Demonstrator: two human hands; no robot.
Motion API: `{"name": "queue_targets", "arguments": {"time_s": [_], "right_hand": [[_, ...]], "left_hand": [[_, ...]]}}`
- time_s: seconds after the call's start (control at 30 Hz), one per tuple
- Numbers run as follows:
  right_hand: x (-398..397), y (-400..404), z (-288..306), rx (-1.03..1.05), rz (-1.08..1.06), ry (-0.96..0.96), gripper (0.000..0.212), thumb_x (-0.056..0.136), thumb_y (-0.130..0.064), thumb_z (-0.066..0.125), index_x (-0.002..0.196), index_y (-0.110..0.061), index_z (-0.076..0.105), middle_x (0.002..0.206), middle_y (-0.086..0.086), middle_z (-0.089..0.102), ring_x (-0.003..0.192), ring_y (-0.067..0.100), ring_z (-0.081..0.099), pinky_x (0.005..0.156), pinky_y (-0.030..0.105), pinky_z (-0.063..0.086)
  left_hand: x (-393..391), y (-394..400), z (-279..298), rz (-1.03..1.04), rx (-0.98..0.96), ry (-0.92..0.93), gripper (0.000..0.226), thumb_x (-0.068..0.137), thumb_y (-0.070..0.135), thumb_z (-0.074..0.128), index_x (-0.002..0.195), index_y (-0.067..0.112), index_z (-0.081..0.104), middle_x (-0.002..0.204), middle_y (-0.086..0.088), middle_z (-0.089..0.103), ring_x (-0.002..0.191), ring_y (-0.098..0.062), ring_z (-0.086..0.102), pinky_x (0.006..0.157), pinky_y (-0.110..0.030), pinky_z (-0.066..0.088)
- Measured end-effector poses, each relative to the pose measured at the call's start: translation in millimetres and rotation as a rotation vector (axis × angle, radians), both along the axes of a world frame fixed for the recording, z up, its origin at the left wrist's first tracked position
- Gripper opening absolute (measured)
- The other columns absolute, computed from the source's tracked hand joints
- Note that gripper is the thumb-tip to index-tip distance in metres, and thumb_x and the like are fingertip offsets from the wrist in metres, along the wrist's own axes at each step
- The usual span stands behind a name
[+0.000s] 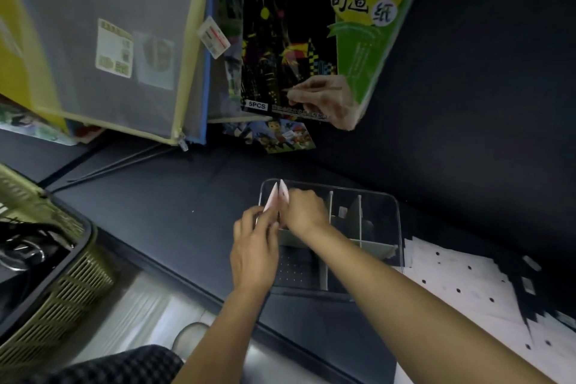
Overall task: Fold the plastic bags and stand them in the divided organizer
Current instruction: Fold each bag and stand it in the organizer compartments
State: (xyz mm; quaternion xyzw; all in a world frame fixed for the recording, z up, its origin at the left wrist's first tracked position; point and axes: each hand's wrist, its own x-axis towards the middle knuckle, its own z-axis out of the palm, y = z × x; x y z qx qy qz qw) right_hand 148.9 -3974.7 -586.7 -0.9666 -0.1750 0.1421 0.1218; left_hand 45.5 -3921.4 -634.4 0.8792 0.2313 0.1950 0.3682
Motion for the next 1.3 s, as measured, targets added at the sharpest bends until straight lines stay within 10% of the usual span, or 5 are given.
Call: {"name": "queue_targets", "arguments": {"time_s": [0.13, 0.5, 0.73, 1.0, 1.3], "right_hand": [[-7.8, 0.4, -3.1, 0.125, -0.015, 0.106, 0.059, 0.098, -0.053, 0.02, 0.108, -0.014, 0.064, 0.107, 0.013, 0.066, 0.1, 0.033, 0.06, 0.079, 0.038, 0.046], [-10.7, -18.0, -1.4, 0.372, 0.053, 0.366, 0.044, 0.1, -0.043, 0.032, 0.115, -0.014, 0.062, 0.112, 0.008, 0.065, 0.105, 0.025, 0.058, 0.095, 0.04, 0.045], [-30.0, -111.0, 24.3, 0.498, 0.079, 0.174, 0.033, 0.097, -0.027, 0.05, 0.127, -0.015, 0.057, 0.127, -0.001, 0.06, 0.116, 0.01, 0.054, 0.088, 0.006, 0.036], [-99.9, -320.6, 4.8, 0.272, -0.071, 0.123, 0.036, 0.091, -0.027, 0.06, 0.126, -0.018, 0.056, 0.123, 0.0, 0.06, 0.11, 0.013, 0.056, 0.092, 0.02, 0.042], [-194.4, -458.7, -60.6, -0.089, 0.169, 0.153, 0.085, 0.081, -0.05, 0.065, 0.149, -0.025, 0.02, 0.154, -0.011, 0.001, 0.143, 0.007, 0.003, 0.116, 0.022, 0.006]], "left_hand": [[-0.4, 2.8, -0.1, 0.085, -0.152, -0.138, 0.03, 0.096, 0.026, 0.048, 0.125, 0.03, 0.054, 0.117, 0.015, 0.043, 0.104, -0.009, 0.048, 0.074, -0.027, 0.041], [6.1, 10.0, 0.7, 0.083, -0.147, -0.062, 0.032, 0.091, 0.022, 0.057, 0.122, 0.03, 0.056, 0.115, 0.006, 0.044, 0.099, -0.017, 0.052, 0.068, -0.03, 0.042], [5.5, -11.7, 33.1, 0.033, 0.095, -0.026, 0.036, 0.086, 0.014, 0.062, 0.122, 0.015, 0.057, 0.126, -0.012, 0.046, 0.115, -0.032, 0.04, 0.091, -0.044, 0.037], [-32.3, -142.2, 47.9, -0.788, 0.236, -0.025, 0.026, 0.09, 0.019, 0.061, 0.114, 0.012, 0.063, 0.12, -0.007, 0.055, 0.112, -0.026, 0.05, 0.088, -0.039, 0.047], [-109.3, -240.2, -20.7, -1.252, 0.427, 0.502, 0.076, 0.089, 0.049, 0.055, 0.15, 0.028, 0.016, 0.159, 0.005, 0.0, 0.146, -0.013, -0.003, 0.115, -0.026, -0.006]]}}
